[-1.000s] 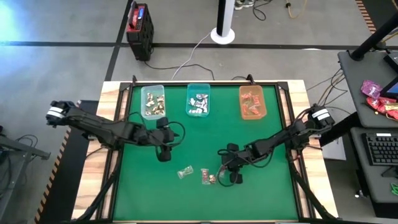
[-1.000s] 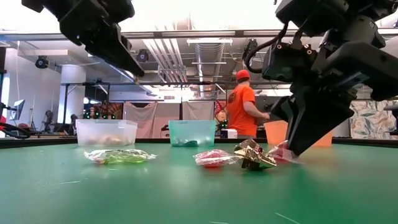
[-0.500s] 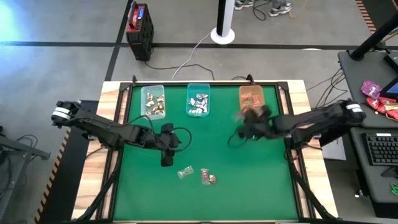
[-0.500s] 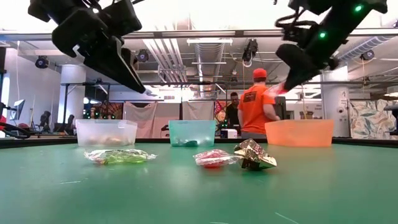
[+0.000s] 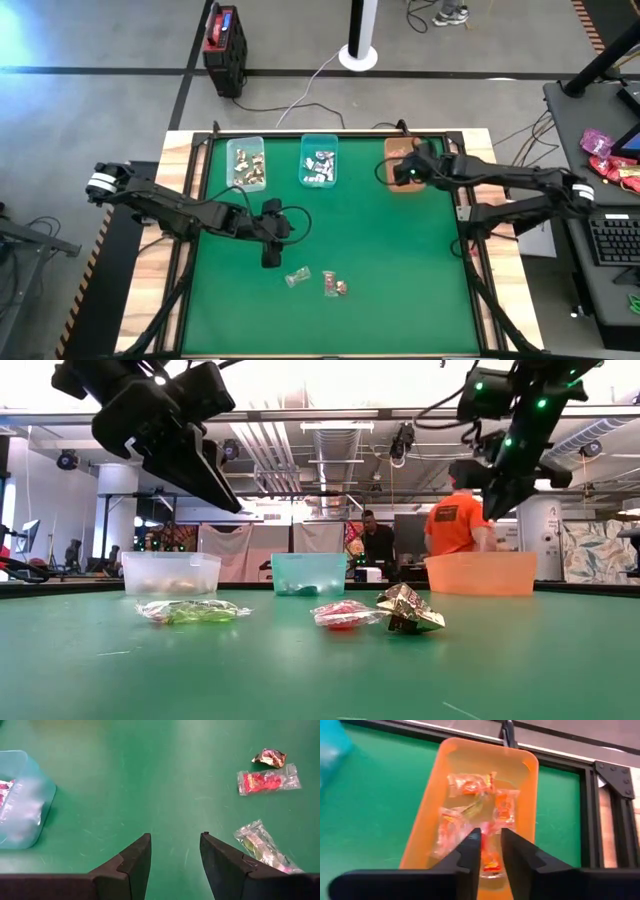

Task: Sort candy by brand, put in halloween buckets
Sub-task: Put the red gummy into the orange bin, then put the green gummy into the orange bin

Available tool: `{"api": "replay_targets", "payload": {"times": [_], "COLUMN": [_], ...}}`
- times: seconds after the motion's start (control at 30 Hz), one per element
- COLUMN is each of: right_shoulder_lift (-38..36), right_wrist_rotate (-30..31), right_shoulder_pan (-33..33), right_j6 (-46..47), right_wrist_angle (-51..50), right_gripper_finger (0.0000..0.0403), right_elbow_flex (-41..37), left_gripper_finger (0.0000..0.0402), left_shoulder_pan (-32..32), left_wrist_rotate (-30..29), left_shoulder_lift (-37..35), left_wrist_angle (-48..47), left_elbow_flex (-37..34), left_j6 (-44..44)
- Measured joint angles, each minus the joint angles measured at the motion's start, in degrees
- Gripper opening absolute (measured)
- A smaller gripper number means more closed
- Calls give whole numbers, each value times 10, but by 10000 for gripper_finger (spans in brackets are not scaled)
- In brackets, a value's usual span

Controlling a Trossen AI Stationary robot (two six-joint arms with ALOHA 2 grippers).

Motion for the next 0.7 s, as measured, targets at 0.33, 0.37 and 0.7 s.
{"api": "replay_targets", "payload": {"times": [0.33,0.37,0.7], "right_shoulder_lift": [17,15,13], "right_wrist_rotate": [0,-1,-1], "right_shoulder_pan": [9,13,65], "right_j6": [-9,-9,-13], "right_wrist_angle": [4,5,44], "right_gripper_finger": [158,163,191], "right_elbow_flex": [0,0,0], "left_gripper_finger": [152,153,161], "left_shoulder_pan": [-2,-3,-76], "left_wrist_rotate": [166,178,178], "left_shoulder_lift": [10,14,113], "left_wrist_angle": [-24,-24,68], "left_elbow_flex": [0,-1,0], "left_j6": [-64,-80,-120]}}
